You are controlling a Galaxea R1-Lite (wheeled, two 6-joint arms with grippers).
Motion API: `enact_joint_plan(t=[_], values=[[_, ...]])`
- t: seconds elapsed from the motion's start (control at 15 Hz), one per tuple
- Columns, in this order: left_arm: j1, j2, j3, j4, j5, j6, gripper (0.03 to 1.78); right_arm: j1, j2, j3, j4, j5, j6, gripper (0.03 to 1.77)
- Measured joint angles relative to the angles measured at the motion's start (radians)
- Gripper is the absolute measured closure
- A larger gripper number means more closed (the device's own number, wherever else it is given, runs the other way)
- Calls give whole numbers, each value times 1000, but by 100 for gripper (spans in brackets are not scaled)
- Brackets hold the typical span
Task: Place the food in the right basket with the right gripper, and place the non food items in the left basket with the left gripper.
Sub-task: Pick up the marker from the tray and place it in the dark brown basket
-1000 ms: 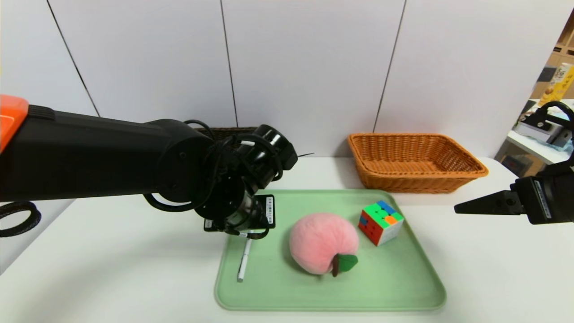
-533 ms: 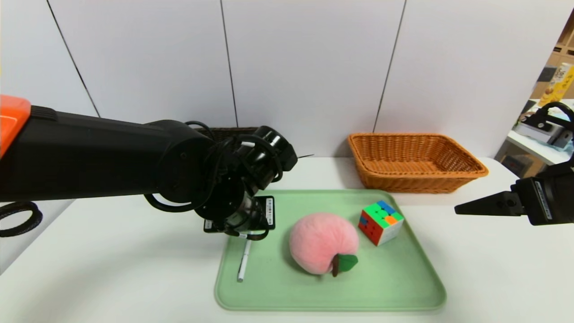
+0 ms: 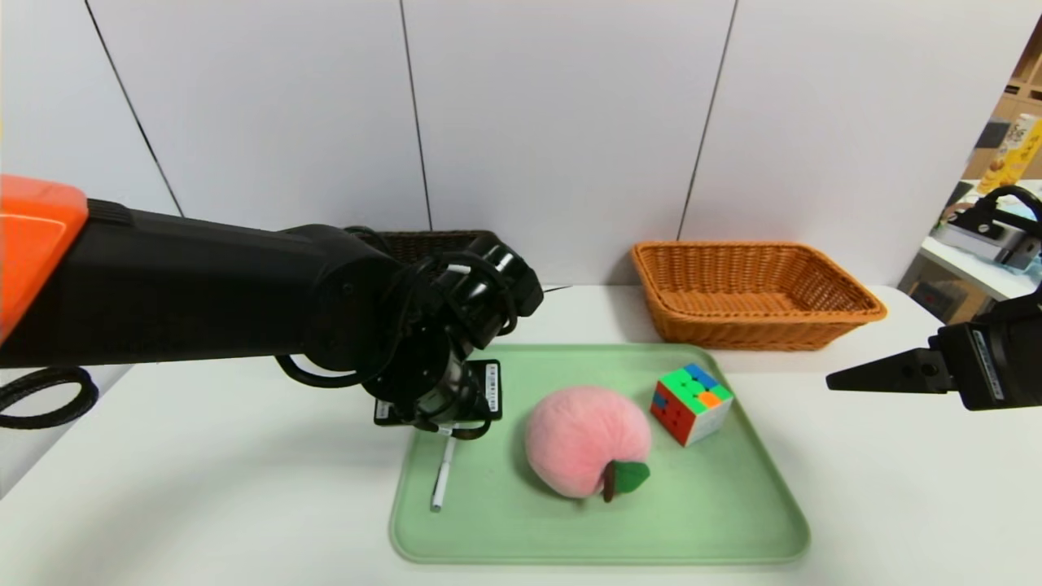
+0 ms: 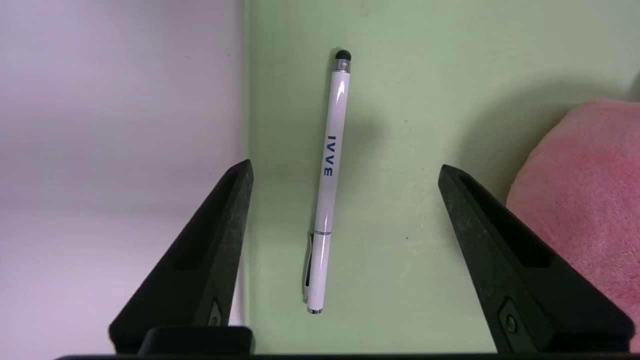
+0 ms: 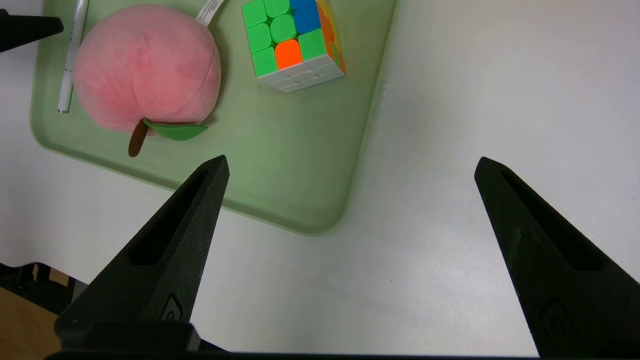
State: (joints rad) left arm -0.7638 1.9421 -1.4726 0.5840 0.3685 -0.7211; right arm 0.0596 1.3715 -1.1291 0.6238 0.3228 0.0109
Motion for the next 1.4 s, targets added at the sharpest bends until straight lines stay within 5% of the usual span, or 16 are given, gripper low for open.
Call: enact_joint_plan(t=[0.93,1.4], values=[[37,46,0,3,-137,54,17,-9,-1,13,-3,-1,0,10],[35,56,-3,-1,-144,54,14,-10,-1,13,-3,-1,-1,10]])
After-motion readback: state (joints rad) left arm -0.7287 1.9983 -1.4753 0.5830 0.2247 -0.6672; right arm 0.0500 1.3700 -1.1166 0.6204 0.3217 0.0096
